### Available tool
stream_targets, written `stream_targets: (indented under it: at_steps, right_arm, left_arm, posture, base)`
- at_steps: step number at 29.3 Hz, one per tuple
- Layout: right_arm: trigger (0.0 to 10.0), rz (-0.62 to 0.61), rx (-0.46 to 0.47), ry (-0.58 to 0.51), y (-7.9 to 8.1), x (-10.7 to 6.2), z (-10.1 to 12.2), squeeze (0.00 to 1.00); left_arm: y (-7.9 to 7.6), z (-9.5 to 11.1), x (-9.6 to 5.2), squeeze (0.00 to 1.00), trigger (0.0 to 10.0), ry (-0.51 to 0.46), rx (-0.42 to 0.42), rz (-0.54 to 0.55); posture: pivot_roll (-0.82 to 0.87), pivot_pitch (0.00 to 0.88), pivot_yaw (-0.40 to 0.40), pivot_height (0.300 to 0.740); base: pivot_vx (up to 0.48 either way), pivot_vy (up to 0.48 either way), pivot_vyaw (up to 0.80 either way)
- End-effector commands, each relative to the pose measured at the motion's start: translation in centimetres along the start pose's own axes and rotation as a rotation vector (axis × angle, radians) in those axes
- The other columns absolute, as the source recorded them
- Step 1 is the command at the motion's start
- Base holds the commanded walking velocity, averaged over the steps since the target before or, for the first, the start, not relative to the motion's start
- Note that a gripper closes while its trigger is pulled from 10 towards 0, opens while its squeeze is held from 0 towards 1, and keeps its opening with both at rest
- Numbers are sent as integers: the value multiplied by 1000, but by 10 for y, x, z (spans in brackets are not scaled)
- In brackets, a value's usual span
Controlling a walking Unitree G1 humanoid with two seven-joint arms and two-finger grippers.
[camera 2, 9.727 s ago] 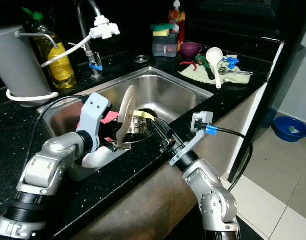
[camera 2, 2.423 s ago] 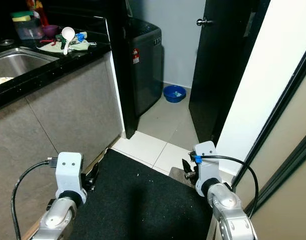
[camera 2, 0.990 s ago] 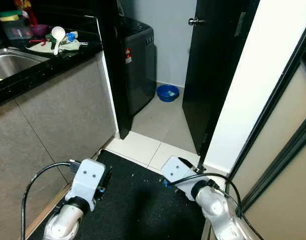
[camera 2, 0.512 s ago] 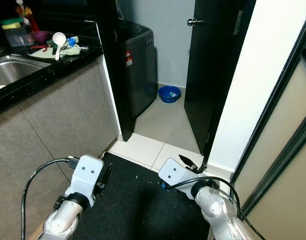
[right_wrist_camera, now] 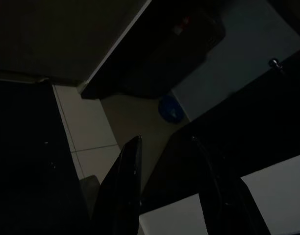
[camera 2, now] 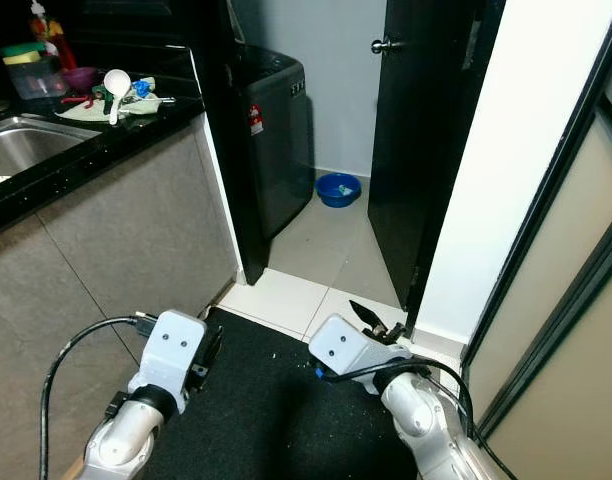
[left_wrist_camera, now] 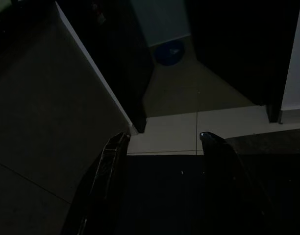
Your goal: Kitchen organization
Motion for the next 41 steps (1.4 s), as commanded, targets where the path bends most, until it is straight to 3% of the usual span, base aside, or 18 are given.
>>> stream_targets:
  at_steps: [1, 41]
  right_arm:
    - [10000, 6, 14, -4, 5, 0, -1, 0]
    - [10000, -11, 38, -25, 0, 1, 0, 0]
  left_arm:
    - [3, -8, -2, 0, 10000, 19, 29, -3]
    - [3, -5, 2, 0, 10000, 12, 40, -2]
  posture:
    - [-95, 0, 34, 740]
    - [-97, 0, 15, 740]
  base:
    - [0, 0, 0]
    - [0, 0, 0]
Point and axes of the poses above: a point about 5 cm out from each wrist's last joint towards the gripper, its own x axis pointing out of the wrist towards the gripper, its own z axis along the axis of the wrist's last joint, y = z × x, the point moved 6 cm from there along x, pointing out of the wrist towards the gripper, and after that the axes turned 7 degrees about x, right-handed, at the moved point
